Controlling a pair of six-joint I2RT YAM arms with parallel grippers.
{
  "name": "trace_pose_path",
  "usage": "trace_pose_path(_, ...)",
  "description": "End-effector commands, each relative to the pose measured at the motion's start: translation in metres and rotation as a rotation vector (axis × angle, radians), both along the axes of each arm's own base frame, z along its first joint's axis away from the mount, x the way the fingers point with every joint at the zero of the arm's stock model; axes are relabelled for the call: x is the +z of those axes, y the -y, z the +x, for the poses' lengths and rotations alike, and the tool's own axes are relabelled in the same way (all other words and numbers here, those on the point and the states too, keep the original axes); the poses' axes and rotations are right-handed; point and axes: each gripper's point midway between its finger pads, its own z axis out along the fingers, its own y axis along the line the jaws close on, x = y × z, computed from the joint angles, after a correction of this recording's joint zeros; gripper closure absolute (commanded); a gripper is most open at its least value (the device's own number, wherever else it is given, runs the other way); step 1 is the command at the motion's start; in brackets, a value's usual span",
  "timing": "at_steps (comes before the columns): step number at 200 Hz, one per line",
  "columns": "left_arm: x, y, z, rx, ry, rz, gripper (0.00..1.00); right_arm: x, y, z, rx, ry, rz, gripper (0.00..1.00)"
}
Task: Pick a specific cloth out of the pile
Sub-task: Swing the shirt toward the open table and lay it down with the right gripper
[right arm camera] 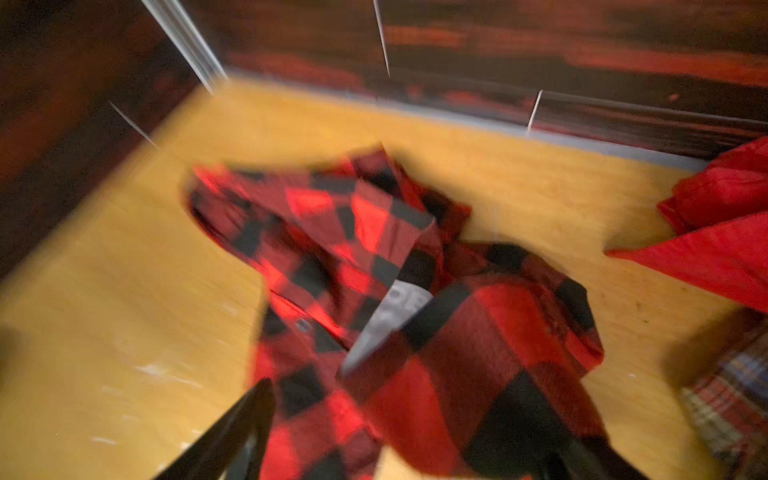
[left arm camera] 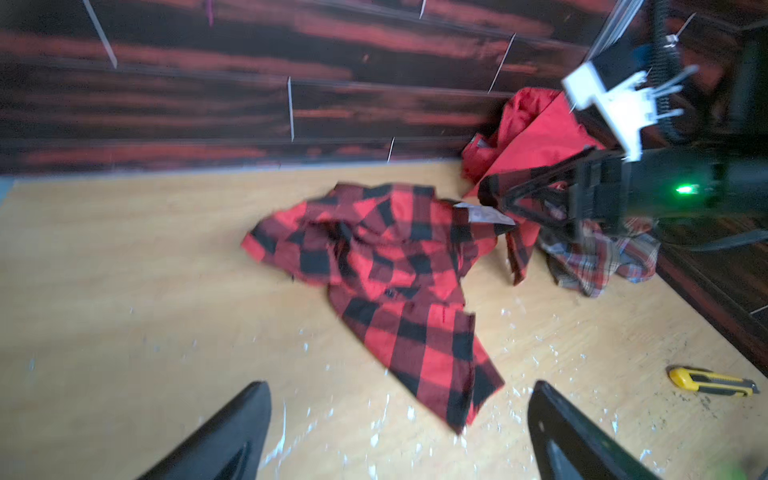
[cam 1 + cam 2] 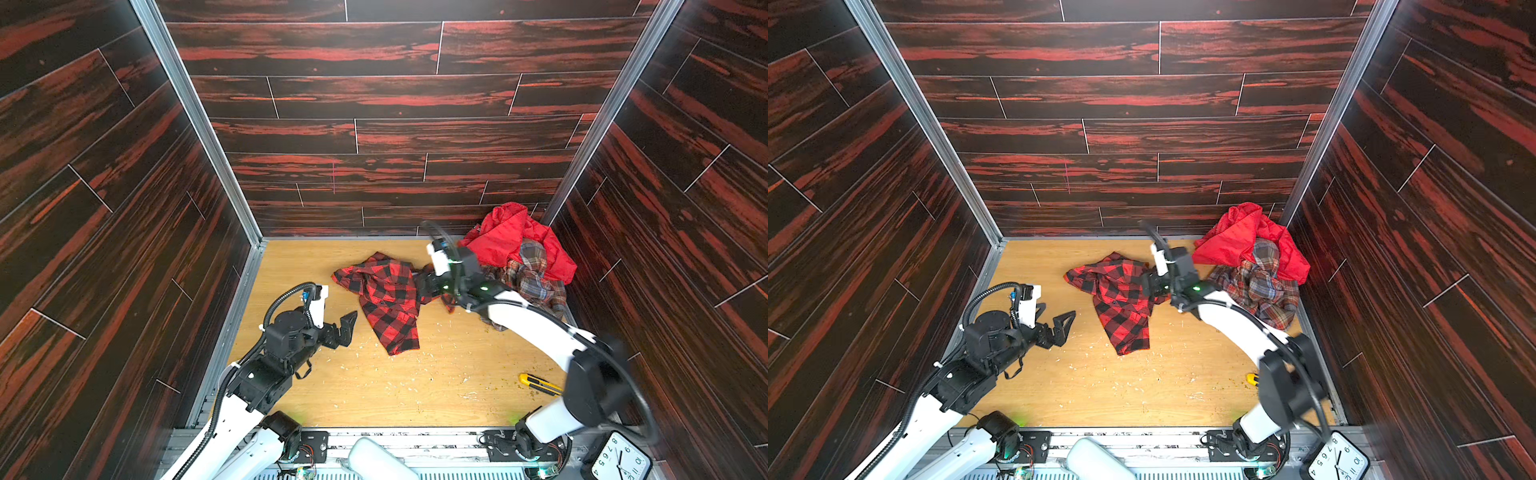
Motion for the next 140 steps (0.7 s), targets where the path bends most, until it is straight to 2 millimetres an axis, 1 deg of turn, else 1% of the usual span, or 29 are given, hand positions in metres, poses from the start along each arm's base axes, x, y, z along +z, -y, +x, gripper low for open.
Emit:
trace_pose_path(1, -0.007, -0.007, -0.011, 0.023, -0.091, 0.020, 0.01, -0.041, -0.018, -0.004, 0.126, -0.007, -0.261, 0.08)
trace_pose_path(13, -0.009, -0.011, -0.014, 0.036, -0.118, 0.034, 0.01, -0.056, -0.032, -0.008, 0.187, -0.031, -0.298, 0.07)
trace_pose_path(35, -0.006, -0.020, -0.018, 0.067, -0.122, 0.048, 0.01, -0.082, -0.054, -0.015, 0.287, -0.125, -0.288, 0.07)
trace_pose_path(54, 0.001, -0.024, -0.019, 0.086, -0.096, 0.042, 0.01, -0.105, -0.067, -0.018, 0.350, -0.206, -0.310, 0.07)
trace_pose_path(78, 0.011, -0.026, -0.021, 0.089, -0.069, 0.024, 0.01, -0.125, -0.084, -0.019, 0.412, -0.271, -0.311, 0.07)
trace_pose_path(80, 0.006, -0.028, -0.024, 0.091, -0.089, 0.037, 0.01, -0.127, -0.085, -0.020, 0.418, -0.277, -0.312, 0.07)
trace_pose_path(82, 0.005, -0.029, -0.024, 0.093, -0.093, 0.041, 0.01, -0.129, -0.086, -0.020, 0.422, -0.282, -0.313, 0.07)
trace_pose_path(88, 0.006, -0.030, -0.025, 0.097, -0.092, 0.045, 0.01, -0.132, -0.091, -0.021, 0.441, -0.293, -0.316, 0.07)
trace_pose_path(99, 0.006, -0.033, -0.025, 0.109, -0.094, 0.052, 0.01, -0.146, -0.094, -0.021, 0.463, -0.319, -0.354, 0.09)
trace_pose_path(111, 0.004, -0.033, -0.026, 0.112, -0.101, 0.058, 0.01, -0.158, -0.094, -0.013, 0.447, -0.313, -0.425, 0.14)
trace_pose_path(122, 0.004, -0.035, -0.026, 0.118, -0.102, 0.058, 0.01, -0.165, -0.096, -0.005, 0.431, -0.309, -0.464, 0.24)
trace_pose_path(131, 0.004, -0.035, -0.026, 0.121, -0.103, 0.054, 0.01, -0.165, -0.101, 0.002, 0.412, -0.311, -0.461, 0.37)
trace_pose_path(140, 0.004, -0.036, -0.026, 0.128, -0.101, 0.049, 0.01, -0.161, -0.109, 0.009, 0.405, -0.311, -0.440, 0.55)
